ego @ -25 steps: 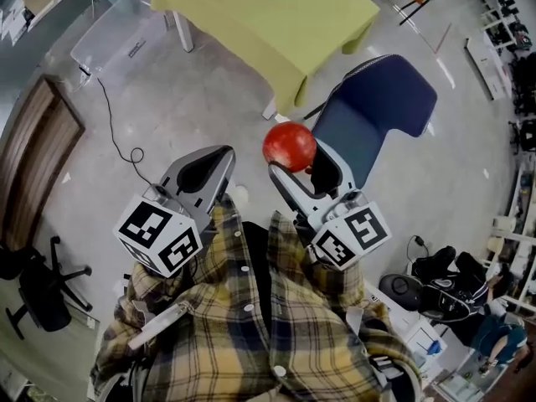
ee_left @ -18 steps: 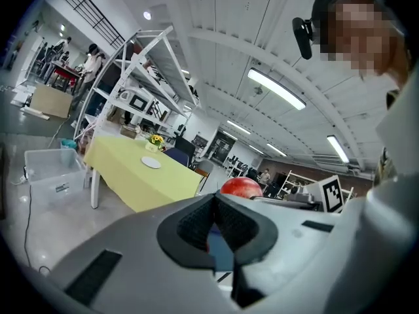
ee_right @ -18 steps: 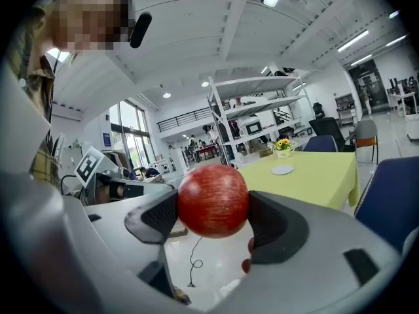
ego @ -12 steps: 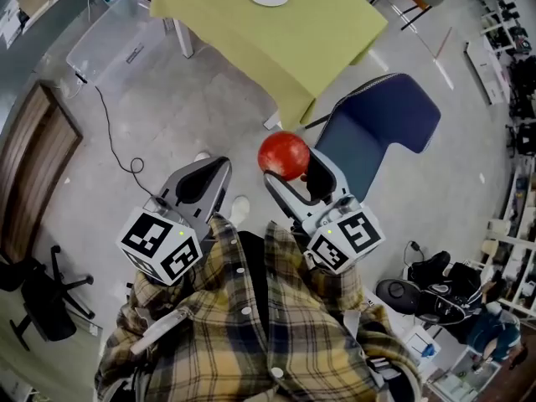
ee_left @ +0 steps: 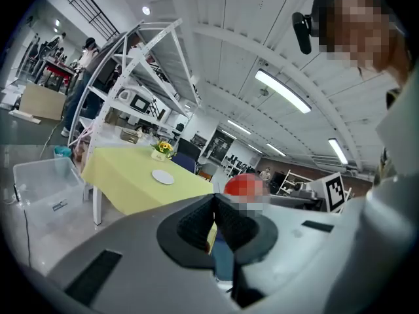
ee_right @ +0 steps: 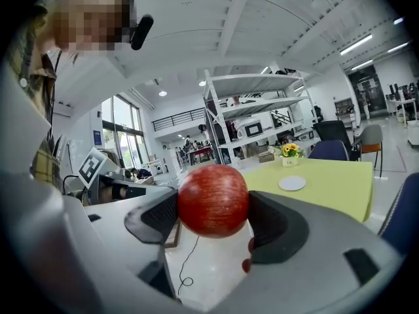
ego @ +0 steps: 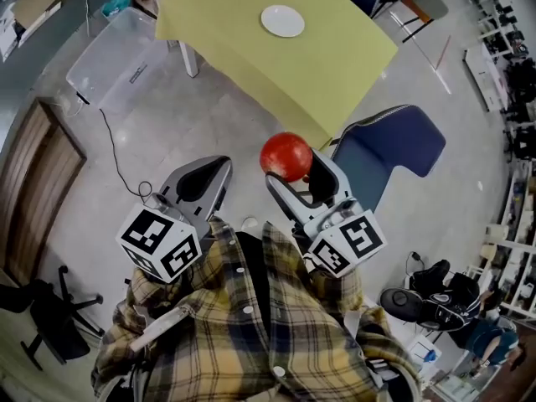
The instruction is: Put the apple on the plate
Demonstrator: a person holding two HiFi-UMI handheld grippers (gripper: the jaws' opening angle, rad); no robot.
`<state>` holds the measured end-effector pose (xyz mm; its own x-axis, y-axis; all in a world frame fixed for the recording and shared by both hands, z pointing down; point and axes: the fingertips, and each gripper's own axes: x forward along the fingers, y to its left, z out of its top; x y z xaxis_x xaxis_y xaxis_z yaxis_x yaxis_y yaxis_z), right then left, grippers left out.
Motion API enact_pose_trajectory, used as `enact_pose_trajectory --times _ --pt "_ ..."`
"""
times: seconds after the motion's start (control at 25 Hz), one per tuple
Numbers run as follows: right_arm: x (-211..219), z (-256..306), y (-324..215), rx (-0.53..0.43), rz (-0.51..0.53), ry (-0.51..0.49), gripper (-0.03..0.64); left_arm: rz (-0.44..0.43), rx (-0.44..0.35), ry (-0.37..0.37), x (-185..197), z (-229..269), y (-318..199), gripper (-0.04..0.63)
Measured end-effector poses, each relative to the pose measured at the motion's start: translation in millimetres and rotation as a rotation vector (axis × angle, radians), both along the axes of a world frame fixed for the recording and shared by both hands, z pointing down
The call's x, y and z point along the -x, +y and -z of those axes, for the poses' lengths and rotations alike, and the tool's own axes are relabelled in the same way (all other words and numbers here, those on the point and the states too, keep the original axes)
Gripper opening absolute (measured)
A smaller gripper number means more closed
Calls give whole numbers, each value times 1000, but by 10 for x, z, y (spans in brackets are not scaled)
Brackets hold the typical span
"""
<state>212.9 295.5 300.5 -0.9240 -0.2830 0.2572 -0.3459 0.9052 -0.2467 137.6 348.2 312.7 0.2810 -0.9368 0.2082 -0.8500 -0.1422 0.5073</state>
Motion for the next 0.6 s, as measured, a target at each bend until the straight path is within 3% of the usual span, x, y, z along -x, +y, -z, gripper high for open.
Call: enact_pose_trajectory --times 0.32,0.6 --pt "546 -36 -216 -19 -86 4 327 -64 -25 -10 593 -7 -184 8" --pt "636 -118 -360 10 -170 43 327 -103 3 31 818 -141 -334 8"
